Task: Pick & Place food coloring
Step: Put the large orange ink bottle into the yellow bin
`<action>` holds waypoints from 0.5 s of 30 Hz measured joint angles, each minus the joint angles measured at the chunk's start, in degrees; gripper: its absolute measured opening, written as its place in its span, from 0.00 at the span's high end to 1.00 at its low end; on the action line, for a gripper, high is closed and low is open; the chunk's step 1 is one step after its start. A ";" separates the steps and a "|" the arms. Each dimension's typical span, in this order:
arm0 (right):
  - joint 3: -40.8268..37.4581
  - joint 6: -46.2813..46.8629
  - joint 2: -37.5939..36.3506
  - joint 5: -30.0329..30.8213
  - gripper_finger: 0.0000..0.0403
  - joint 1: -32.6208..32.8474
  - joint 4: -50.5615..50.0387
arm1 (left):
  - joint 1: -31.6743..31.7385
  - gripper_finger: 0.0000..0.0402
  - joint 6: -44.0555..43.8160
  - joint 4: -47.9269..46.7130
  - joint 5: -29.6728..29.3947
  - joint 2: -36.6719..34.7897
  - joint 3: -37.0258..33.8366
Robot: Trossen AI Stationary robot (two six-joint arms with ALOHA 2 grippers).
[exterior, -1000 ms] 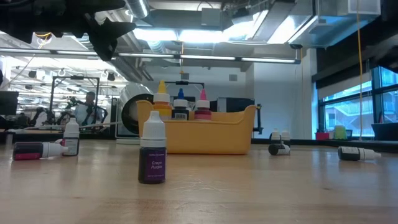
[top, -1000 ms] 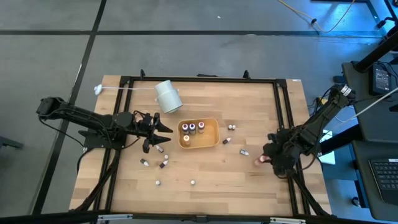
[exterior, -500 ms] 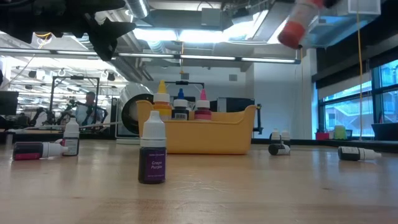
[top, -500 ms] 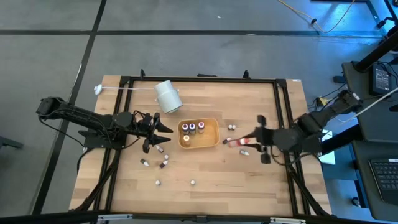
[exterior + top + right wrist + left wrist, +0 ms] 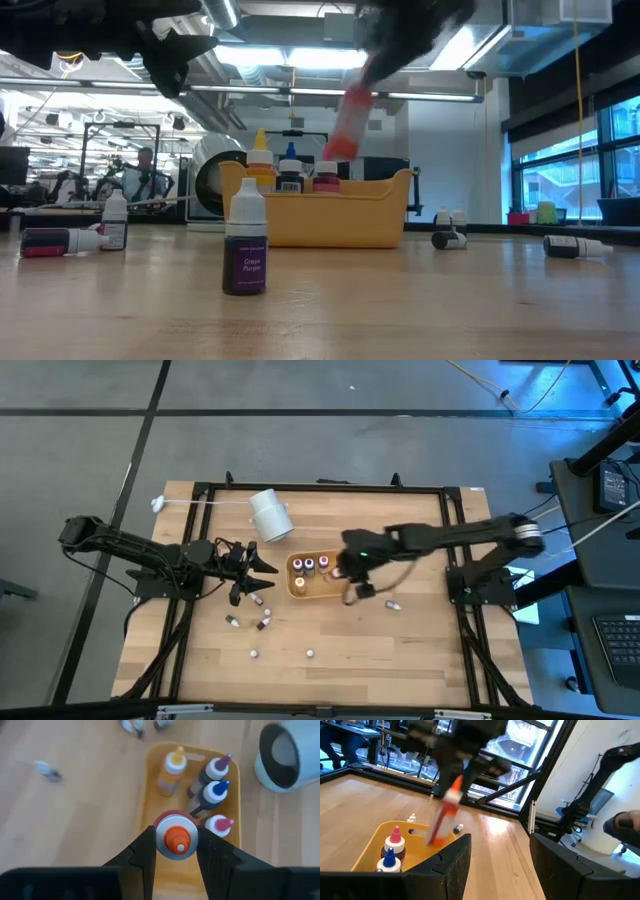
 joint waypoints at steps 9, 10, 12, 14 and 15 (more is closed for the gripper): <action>10.63 -3.39 14.22 -4.19 0.71 -1.36 -2.64 | 0.02 0.51 0.04 0.00 -0.02 0.00 0.00; 11.62 -3.39 15.27 -4.23 0.71 -1.35 -2.65 | 0.01 0.51 0.04 -0.02 -0.02 0.00 0.00; 12.75 -3.45 17.09 -4.05 0.71 -1.31 -2.97 | 0.02 0.51 0.02 0.00 -0.07 0.00 0.00; 13.38 -3.95 18.70 -3.91 0.71 -1.35 -3.30 | 0.01 0.51 0.04 -0.02 -0.07 0.00 0.00; 13.45 -4.50 19.43 -3.82 0.71 -1.35 -3.14 | 0.02 0.51 0.04 -0.02 -0.09 0.00 0.00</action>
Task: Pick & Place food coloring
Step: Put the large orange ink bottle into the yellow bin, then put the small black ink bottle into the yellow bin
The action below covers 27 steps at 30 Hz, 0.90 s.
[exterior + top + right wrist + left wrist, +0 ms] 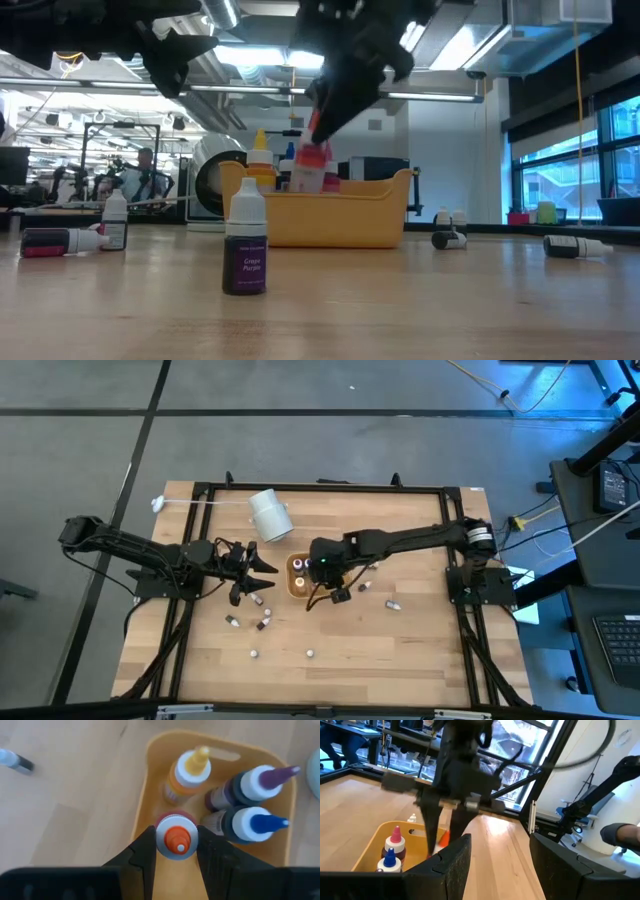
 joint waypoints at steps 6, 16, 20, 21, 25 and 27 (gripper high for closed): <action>0.11 -0.29 2.30 0.13 0.71 0.00 0.08 | -0.02 0.51 0.00 -0.07 0.00 0.00 0.00; 0.11 -0.53 2.60 0.19 0.52 0.00 2.11 | 0.00 0.51 0.05 -0.07 0.00 0.00 0.00; 0.11 -0.53 2.60 0.20 0.48 0.00 2.12 | 0.00 0.51 0.03 -0.07 0.00 0.00 0.00; 0.09 -0.53 2.60 0.20 0.47 0.00 2.13 | -0.01 0.51 0.02 -0.07 0.00 0.00 0.00; 0.09 -0.22 1.64 0.32 0.46 0.00 1.29 | 0.00 0.51 0.00 -0.07 0.00 0.00 0.00; 0.09 -0.05 -0.06 0.31 0.46 0.03 -0.62 | -0.01 0.51 0.02 -0.07 0.00 0.00 0.00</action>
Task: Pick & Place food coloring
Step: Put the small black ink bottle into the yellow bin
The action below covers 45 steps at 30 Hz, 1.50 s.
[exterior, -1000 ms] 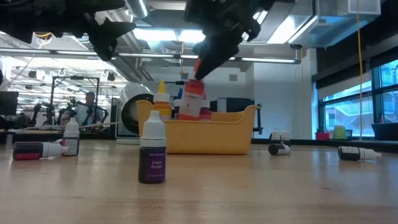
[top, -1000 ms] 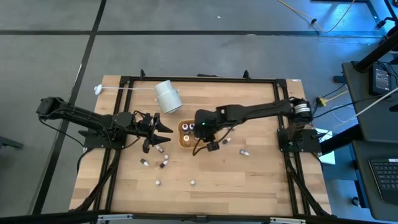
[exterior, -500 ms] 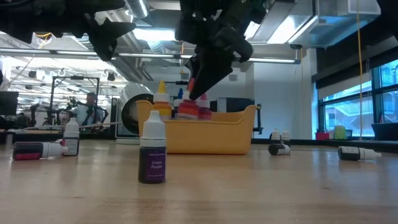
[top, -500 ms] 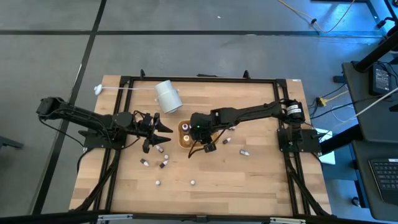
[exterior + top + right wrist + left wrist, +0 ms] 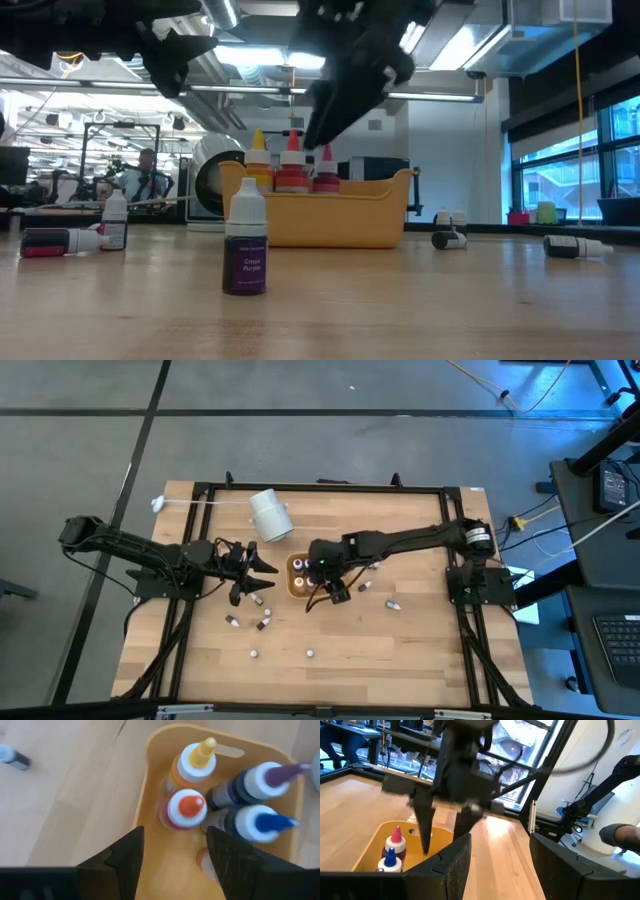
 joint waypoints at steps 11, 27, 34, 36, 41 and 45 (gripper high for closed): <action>-6.62 8.11 -12.52 1.01 0.46 2.37 -14.24 | 0.01 0.51 -0.06 -0.15 0.02 0.00 0.00; -41.81 23.75 -32.99 22.33 0.46 2.35 3.38 | 0.01 0.51 0.07 -0.11 -0.13 0.00 0.00; -45.53 20.27 -30.91 18.16 0.46 -1.59 11.88 | 0.01 0.51 0.02 0.10 -0.15 0.00 0.00; -45.53 18.78 -30.64 18.01 0.46 -2.39 12.13 | -0.01 0.51 0.00 0.11 -0.15 0.00 0.00; -45.53 16.66 -29.53 17.85 0.46 -4.10 12.65 | 0.01 0.51 -0.02 0.13 -0.17 0.00 0.00; -45.53 16.44 -29.01 16.78 0.46 -4.94 10.59 | 0.00 0.51 -0.02 0.12 -0.17 0.00 0.00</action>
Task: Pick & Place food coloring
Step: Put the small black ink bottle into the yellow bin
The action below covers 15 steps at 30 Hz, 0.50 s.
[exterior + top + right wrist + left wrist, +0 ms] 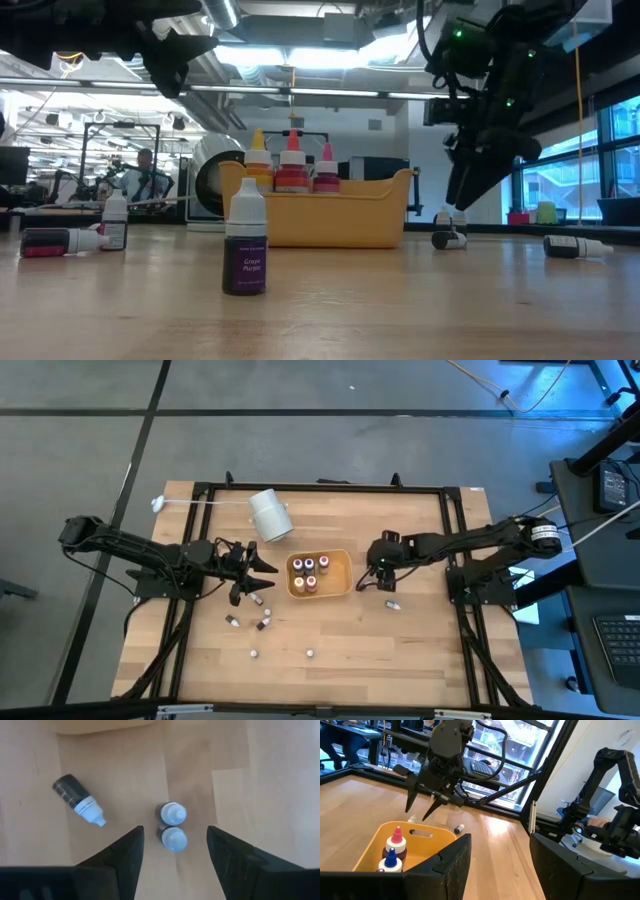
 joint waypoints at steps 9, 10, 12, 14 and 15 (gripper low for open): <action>0.00 -0.19 0.00 -2.73 0.49 -1.80 -0.10 | 0.01 0.51 0.00 -0.01 -0.02 0.00 0.00; 0.00 -0.18 0.00 -3.29 0.50 -2.04 -0.10 | 0.01 0.51 0.00 -0.01 -0.02 0.00 0.00; 0.00 -0.15 0.00 -3.51 0.53 -2.44 -0.12 | -0.01 0.51 0.01 -0.01 -0.02 0.00 0.00; 0.00 -0.19 0.00 -3.50 0.55 -2.77 -0.10 | 0.01 0.51 -0.04 -0.01 -0.02 0.00 0.00; 0.00 -0.24 0.00 -3.50 0.56 -2.90 -0.13 | 0.00 0.51 -0.05 -0.01 -0.02 0.00 0.00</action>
